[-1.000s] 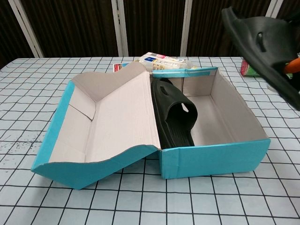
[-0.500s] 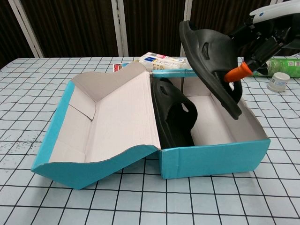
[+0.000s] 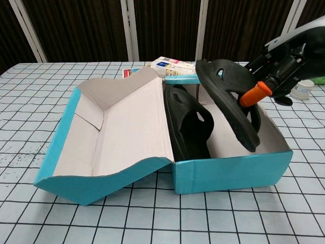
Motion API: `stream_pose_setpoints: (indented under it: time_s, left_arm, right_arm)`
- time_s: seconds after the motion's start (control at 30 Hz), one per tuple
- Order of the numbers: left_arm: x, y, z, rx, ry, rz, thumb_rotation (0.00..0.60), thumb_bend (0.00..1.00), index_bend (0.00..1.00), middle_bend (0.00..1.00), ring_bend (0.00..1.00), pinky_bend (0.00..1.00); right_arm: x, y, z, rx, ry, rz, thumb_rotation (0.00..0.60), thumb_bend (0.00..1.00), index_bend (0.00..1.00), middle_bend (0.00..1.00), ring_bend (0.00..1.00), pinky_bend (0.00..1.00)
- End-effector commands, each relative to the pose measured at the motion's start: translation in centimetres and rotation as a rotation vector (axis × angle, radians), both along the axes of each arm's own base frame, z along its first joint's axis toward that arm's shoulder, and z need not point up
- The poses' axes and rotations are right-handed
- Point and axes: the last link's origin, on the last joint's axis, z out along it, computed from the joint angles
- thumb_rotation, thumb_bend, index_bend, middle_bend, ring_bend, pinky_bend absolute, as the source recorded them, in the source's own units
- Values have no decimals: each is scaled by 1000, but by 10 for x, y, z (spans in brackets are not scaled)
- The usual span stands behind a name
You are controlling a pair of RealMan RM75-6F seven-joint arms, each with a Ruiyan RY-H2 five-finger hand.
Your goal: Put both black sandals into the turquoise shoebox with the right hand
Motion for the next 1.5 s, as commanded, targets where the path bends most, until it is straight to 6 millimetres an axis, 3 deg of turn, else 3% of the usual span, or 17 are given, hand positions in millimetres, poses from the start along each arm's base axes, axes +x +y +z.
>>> stream_pose_setpoints:
  time_s: [0.03,0.33,0.63,1.5]
  left_arm:
    - [0,0,0,-2,1,3,600,373,165,57,32,131]
    - [-1,1,0,1,3,2,600,373,165,57,32,131]
    - [-1,2,-1,-1,8,8,600,373,165,57,32,131]
    - [0,3,-3,-10,13,6,600,373,165,57,32,131]
  right_arm:
    - [0,-4,-7,24,2,-13,600,683,602,463,805,709]
    - [1,-17,-23,32,-3,-17,600,682,606,463,805,709]
    - [-11,-29,-34,31,1,-43,600,683,612,463,805,709]
    - [-33,-39,-63,-35,80,29,600,683,621,463,805,709]
